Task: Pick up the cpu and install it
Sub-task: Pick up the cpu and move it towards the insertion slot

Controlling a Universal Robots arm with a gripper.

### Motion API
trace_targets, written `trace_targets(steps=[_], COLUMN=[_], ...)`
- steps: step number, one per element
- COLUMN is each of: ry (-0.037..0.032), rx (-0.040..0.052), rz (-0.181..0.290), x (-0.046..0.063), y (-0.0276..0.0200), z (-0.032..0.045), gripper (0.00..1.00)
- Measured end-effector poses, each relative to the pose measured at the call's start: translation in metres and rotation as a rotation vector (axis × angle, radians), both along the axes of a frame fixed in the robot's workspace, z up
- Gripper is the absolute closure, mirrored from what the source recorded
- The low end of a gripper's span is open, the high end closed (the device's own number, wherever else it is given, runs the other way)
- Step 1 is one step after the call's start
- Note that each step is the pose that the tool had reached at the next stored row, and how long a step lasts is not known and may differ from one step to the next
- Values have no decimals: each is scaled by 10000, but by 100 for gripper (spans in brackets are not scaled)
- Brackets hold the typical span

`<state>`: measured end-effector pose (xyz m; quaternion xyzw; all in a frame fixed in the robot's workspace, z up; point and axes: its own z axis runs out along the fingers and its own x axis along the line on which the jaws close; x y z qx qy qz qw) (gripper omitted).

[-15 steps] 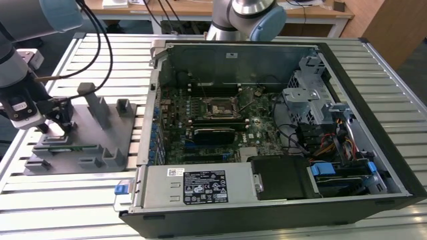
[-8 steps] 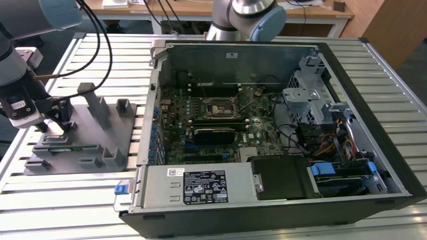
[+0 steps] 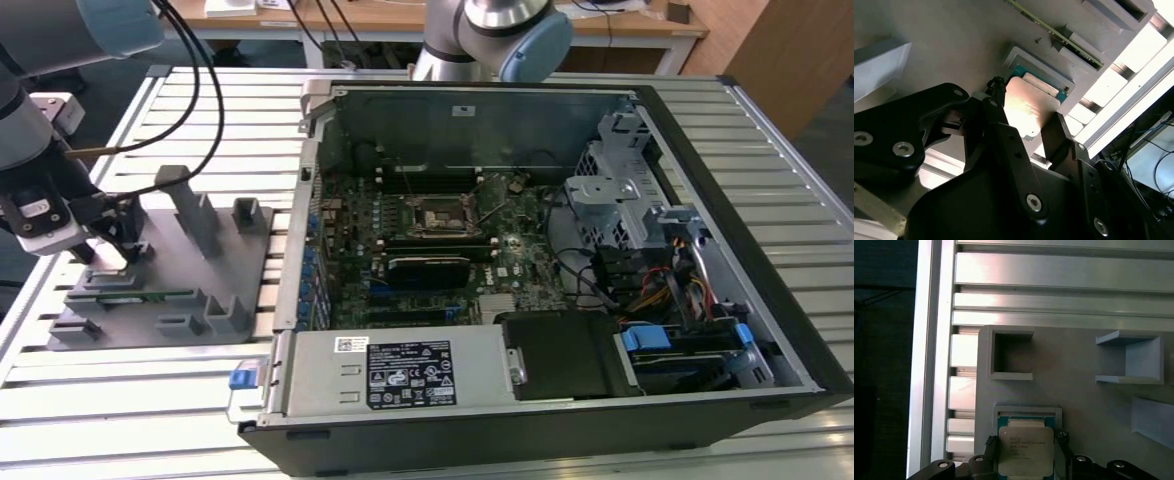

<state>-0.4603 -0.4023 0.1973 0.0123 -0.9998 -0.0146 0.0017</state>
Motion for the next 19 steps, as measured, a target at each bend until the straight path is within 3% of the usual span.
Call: trace_targets(steps=[19], ry=[-2], rx=[1], rz=[0], x=[0], y=[1], z=[96], gripper=[47])
